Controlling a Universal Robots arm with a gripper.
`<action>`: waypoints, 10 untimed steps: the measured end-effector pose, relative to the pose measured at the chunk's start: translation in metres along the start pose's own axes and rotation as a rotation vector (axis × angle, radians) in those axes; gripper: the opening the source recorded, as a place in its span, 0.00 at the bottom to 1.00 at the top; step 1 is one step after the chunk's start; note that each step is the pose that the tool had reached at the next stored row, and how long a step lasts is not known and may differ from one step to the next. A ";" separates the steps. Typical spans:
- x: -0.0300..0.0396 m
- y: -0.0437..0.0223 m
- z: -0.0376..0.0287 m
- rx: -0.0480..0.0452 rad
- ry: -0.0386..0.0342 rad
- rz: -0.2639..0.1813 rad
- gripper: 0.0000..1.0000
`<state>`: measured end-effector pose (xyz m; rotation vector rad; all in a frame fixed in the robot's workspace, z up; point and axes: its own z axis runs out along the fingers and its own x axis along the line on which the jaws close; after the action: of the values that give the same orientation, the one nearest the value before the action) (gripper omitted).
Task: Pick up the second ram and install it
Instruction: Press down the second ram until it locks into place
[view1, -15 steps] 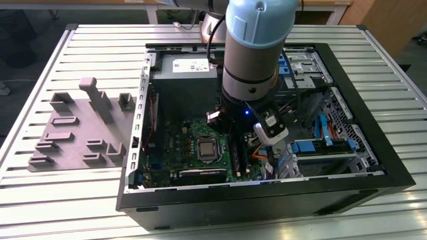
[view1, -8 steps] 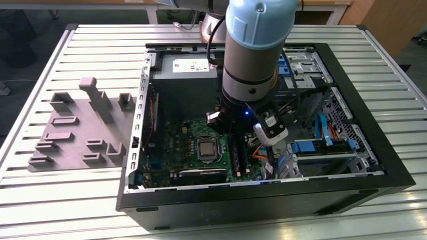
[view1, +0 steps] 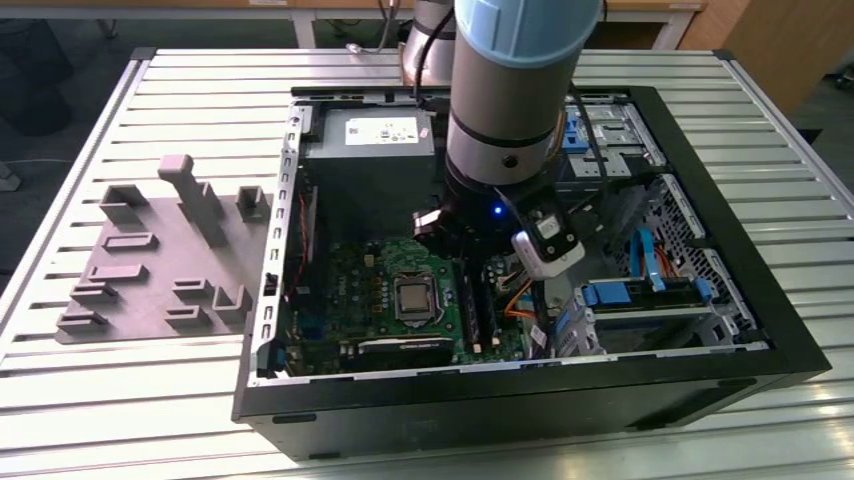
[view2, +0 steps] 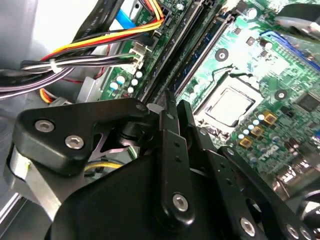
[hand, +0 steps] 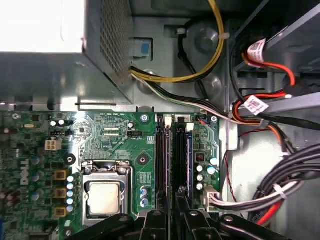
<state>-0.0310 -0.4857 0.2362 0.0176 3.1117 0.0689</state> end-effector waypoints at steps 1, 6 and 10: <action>0.0000 0.0000 -0.0010 0.0000 0.0000 0.000 0.21; -0.0001 0.0001 -0.0015 -0.0001 -0.0001 0.000 0.21; -0.0001 0.0001 -0.0016 -0.0001 -0.0001 0.000 0.13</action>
<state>-0.0309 -0.4857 0.2378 0.0176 3.1116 0.0691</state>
